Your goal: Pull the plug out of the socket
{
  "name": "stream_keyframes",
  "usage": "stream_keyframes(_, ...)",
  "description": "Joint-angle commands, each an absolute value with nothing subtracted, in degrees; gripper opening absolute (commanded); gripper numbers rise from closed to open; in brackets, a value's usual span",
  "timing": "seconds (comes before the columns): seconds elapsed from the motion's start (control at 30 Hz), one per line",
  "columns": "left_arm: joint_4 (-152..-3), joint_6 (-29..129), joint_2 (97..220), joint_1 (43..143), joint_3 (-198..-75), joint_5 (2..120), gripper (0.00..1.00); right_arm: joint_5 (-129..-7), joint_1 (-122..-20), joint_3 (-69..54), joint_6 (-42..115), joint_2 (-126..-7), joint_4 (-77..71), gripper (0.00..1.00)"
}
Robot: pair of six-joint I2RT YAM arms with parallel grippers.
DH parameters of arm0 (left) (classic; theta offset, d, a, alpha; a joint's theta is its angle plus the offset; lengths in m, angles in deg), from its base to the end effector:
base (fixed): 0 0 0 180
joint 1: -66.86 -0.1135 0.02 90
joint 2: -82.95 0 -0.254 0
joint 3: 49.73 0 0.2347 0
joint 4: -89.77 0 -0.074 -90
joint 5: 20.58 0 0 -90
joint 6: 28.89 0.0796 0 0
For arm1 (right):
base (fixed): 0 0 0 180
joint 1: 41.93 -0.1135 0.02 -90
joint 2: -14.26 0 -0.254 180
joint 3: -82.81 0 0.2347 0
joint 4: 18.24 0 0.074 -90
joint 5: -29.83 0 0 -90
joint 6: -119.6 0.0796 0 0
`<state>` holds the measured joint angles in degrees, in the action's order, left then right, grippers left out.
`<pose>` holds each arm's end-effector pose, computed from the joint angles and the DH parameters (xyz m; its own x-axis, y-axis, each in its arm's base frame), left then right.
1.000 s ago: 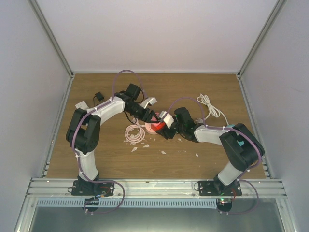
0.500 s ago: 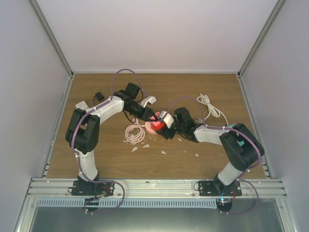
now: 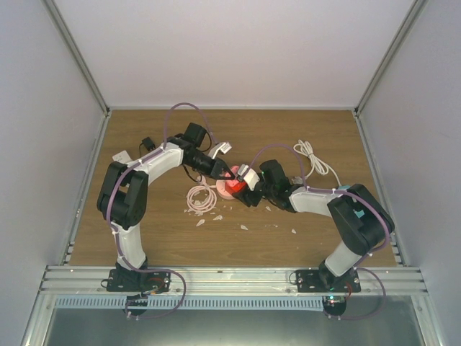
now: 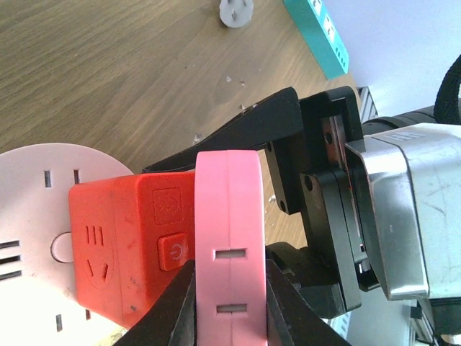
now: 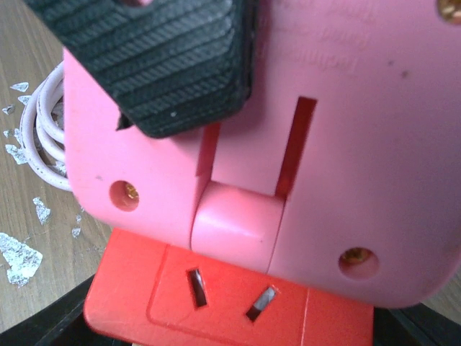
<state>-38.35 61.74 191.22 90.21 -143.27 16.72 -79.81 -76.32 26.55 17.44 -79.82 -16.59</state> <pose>0.3193 -0.2068 0.1828 -0.8368 0.3685 -0.4050 0.5393 0.4272 -0.7257 0.2642 0.2133 0.1282 -0.3556 -0.4838 -0.7996 -0.8398 0.5409 0.0463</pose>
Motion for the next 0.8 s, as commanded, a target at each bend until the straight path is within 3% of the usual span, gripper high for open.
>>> stream_keyframes(0.0, -40.77, 61.29, 189.30, 89.39, -143.61, 7.01, 0.02, -77.93, -76.56, 27.39, 16.99, -79.78, -17.93, 0.53)
stream_keyframes(0.5, -41.15, 59.31, 189.56, 88.73, -142.54, 2.01, 0.00, -77.84, -76.61, 27.57, 16.86, -80.51, -18.19, 0.51)
stream_keyframes(0.6, -40.83, 59.61, 189.34, 88.00, -142.27, 3.04, 0.00, -78.50, -76.56, 26.99, 16.94, -80.49, -17.45, 0.57)
stream_keyframes(0.77, -39.86, 60.76, 188.80, 86.15, -142.11, 4.53, 0.00, -81.06, -76.55, 24.50, 16.62, -79.42, -14.01, 0.76)
